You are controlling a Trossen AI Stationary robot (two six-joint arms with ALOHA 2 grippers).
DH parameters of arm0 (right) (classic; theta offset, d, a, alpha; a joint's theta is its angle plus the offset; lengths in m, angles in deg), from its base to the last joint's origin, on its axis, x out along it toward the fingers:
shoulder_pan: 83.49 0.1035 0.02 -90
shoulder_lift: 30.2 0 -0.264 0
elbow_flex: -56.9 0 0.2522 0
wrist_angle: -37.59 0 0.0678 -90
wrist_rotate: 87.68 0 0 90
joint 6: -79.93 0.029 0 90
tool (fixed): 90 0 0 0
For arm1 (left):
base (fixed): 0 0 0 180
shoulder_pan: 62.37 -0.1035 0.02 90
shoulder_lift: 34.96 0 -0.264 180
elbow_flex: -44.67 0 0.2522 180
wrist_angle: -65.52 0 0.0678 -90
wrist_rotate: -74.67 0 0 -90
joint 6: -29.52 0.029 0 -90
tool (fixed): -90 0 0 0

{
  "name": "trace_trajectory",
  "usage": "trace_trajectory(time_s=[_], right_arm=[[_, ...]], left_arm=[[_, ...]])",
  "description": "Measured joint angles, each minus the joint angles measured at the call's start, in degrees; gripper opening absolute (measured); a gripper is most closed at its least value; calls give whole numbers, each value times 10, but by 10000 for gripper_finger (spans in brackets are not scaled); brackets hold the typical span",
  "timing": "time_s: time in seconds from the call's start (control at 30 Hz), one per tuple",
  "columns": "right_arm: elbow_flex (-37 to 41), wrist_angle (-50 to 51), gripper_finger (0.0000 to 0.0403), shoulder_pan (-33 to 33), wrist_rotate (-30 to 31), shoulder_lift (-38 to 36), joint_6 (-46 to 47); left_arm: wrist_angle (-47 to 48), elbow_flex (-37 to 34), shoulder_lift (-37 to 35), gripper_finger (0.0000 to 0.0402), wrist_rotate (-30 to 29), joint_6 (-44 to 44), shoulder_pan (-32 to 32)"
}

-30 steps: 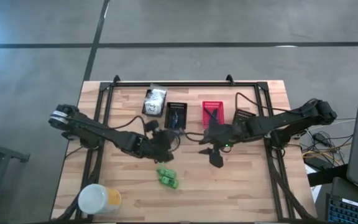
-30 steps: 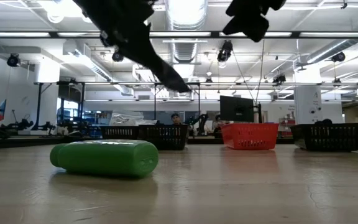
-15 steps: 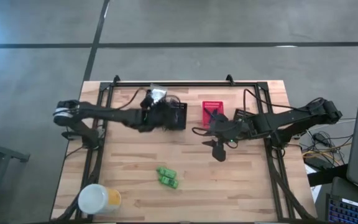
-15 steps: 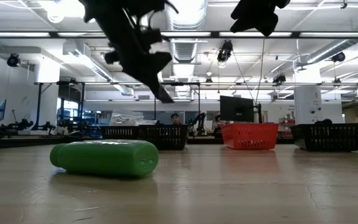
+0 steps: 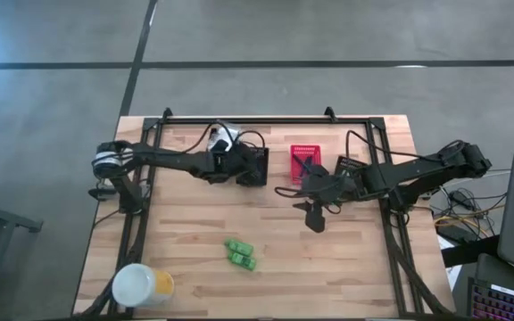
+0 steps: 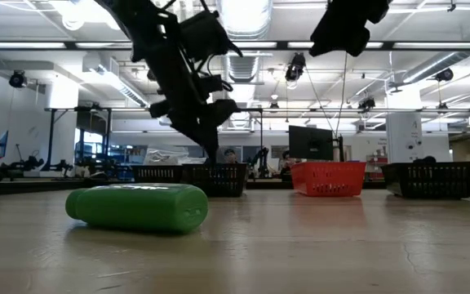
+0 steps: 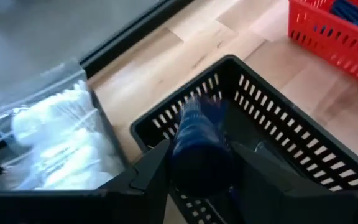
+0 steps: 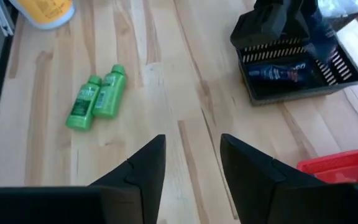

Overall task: Pick & Place Travel size toiletries
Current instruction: Put the blue shave cream into the middle black bin, then put the green shampoo into the right black bin

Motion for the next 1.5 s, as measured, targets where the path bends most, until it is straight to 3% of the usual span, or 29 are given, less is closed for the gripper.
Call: trace_trajectory(time_s=[0.3,0.67,0.73,0.93,1.0,1.13,1.3,1.5], right_arm=[[22,0,124,0,-4,0,0],[22,-1,131,0,-4,0,-6],[22,0,139,0,-5,0,-4],[23,-1,160,-1,-5,0,-4],[24,-2,166,-1,-4,0,-4],[26,-2,175,-2,-2,0,-4],[30,-7,184,-2,-2,0,-4],[44,-33,190,-2,-1,1,1]], left_arm=[[14,1,16,204,45,-17,1],[67,10,-40,237,93,-22,6],[72,15,-60,238,132,-23,11],[86,6,-108,236,376,38,47],[96,-3,-113,236,418,72,79],[107,-27,-109,236,409,129,163],[58,-63,-85,236,327,181,260],[31,-76,-53,240,266,178,301]])
